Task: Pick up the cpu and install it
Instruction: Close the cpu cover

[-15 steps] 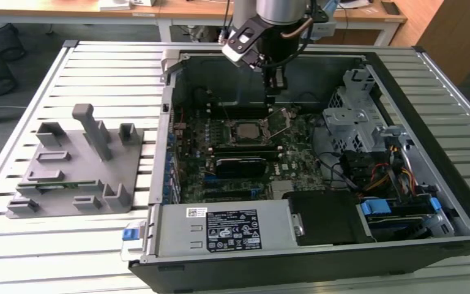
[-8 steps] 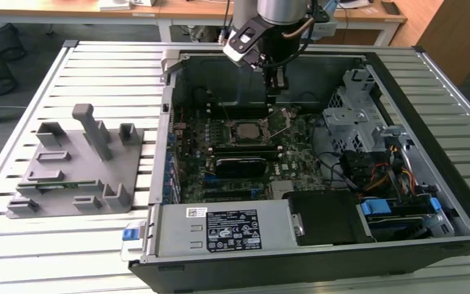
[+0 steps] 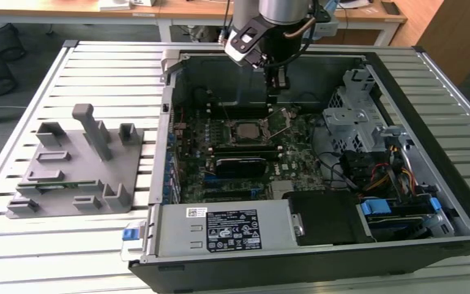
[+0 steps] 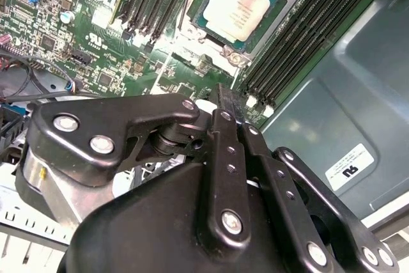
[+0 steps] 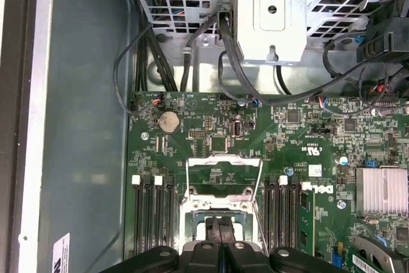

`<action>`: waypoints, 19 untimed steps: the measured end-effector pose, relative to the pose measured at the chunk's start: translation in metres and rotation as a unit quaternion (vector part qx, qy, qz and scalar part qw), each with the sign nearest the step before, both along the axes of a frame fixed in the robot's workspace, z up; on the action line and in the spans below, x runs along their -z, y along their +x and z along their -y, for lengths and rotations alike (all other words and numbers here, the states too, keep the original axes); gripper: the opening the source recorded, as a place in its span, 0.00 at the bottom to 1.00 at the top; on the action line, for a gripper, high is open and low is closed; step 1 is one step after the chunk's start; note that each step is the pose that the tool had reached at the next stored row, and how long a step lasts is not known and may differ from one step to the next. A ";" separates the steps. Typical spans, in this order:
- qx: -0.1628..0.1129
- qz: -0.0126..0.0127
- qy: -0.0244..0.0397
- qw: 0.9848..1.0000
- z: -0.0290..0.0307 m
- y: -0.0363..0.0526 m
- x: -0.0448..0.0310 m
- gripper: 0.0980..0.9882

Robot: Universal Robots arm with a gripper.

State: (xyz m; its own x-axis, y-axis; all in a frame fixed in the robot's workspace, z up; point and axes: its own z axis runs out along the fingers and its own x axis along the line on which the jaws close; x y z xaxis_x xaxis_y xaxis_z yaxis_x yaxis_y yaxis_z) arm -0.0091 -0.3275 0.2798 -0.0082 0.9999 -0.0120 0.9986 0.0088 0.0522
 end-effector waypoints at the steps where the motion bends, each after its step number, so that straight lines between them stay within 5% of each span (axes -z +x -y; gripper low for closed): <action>1: 0.000 0.000 0.000 1.000 -0.0001 0.0006 0.0000 0.01; 19: 0.000 0.000 0.000 1.000 -0.0017 0.0118 0.0000 0.01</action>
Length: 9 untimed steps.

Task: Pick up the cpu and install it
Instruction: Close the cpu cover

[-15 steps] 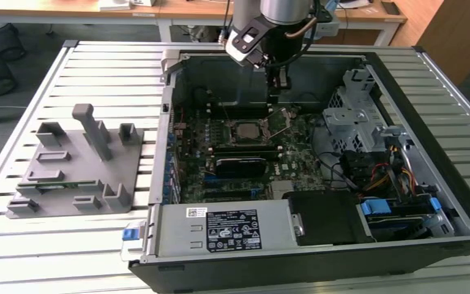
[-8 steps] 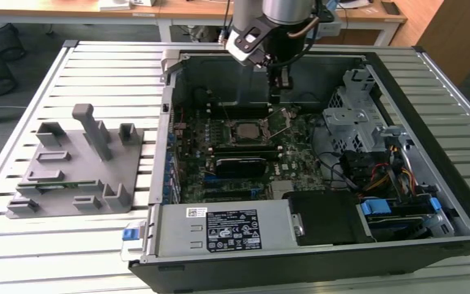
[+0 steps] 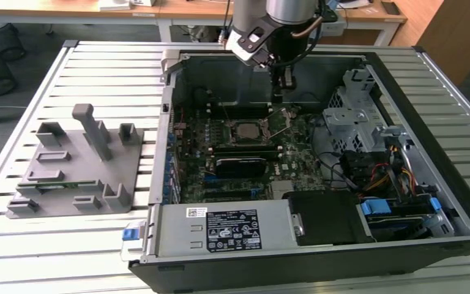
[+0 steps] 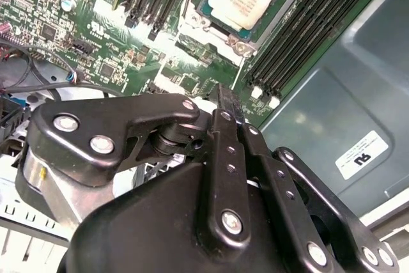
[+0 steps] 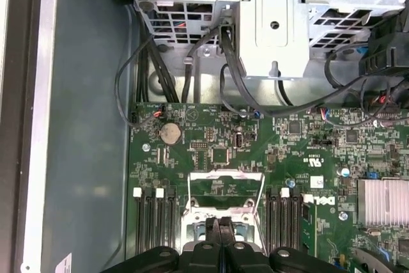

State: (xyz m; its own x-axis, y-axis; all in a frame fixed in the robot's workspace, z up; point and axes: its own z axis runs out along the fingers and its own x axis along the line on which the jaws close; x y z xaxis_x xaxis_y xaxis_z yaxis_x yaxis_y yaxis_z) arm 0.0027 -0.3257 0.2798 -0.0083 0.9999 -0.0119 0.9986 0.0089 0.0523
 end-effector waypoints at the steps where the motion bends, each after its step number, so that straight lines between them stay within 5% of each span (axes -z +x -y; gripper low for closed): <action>1: 0.000 0.000 0.000 1.000 0.0000 0.0012 0.0000 0.01; 9: 0.000 0.000 0.000 1.000 -0.0007 0.0113 0.0009 0.01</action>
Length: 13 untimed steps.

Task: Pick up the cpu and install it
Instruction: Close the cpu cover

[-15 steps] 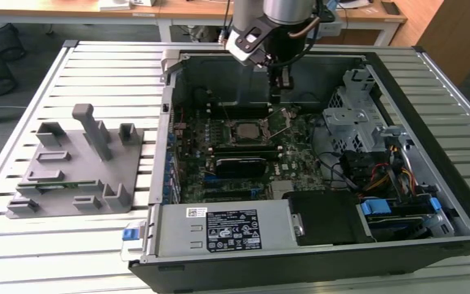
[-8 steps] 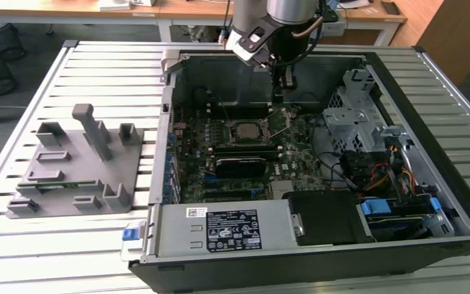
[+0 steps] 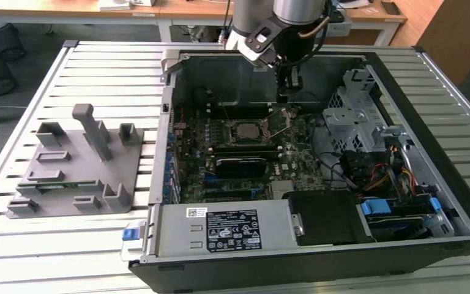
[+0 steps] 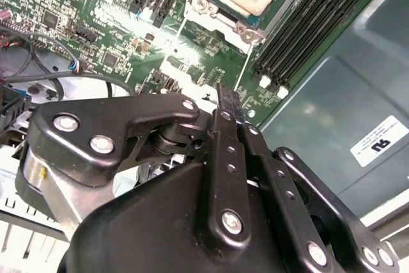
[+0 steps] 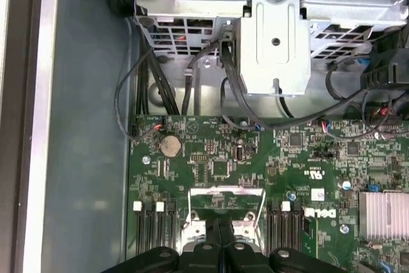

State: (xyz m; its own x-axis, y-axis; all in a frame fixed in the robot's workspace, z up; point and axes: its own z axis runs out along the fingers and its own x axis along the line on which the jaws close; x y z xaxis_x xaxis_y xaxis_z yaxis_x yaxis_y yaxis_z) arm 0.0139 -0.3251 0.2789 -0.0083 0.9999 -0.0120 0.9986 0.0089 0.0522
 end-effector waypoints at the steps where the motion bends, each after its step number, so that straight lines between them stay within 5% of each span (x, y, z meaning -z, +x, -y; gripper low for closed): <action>1: 0.000 0.000 0.000 1.000 0.0000 0.0006 0.0001 0.01; 13: 0.000 0.000 0.000 1.000 -0.0007 0.0052 0.0022 0.01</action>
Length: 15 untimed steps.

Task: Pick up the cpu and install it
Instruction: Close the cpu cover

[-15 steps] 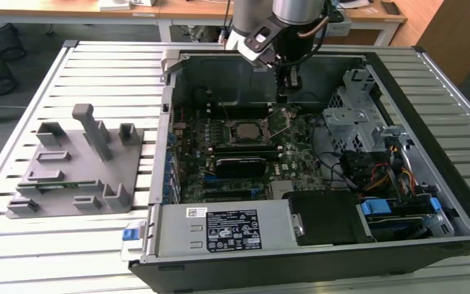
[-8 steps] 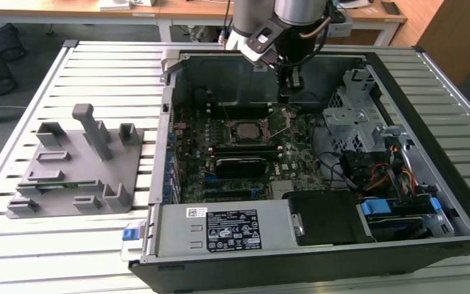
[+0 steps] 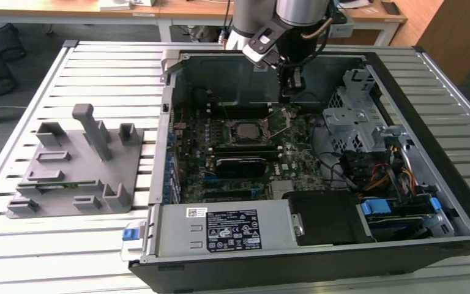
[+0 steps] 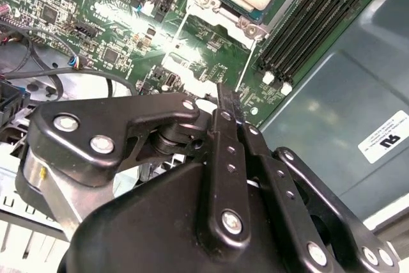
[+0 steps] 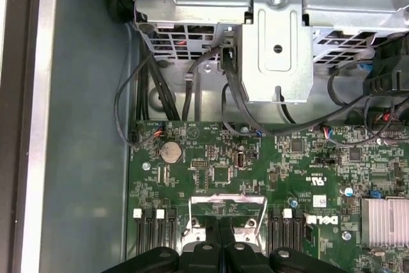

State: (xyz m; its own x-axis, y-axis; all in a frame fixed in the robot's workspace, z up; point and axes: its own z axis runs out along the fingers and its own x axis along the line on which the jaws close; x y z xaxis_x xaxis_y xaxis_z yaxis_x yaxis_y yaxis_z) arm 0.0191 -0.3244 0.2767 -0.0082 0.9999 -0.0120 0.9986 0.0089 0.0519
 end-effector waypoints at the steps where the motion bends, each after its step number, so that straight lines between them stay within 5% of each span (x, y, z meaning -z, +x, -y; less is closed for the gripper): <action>1: 0.000 0.000 0.000 1.000 0.0000 0.0002 0.0002 0.01; 15: 0.000 0.000 -0.001 1.000 0.0000 0.0018 0.0028 0.01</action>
State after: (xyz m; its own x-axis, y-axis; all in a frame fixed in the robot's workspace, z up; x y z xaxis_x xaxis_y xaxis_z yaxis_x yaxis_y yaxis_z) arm 0.0210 -0.3244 0.2738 -0.0084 0.9999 -0.0145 0.9986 0.0091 0.0519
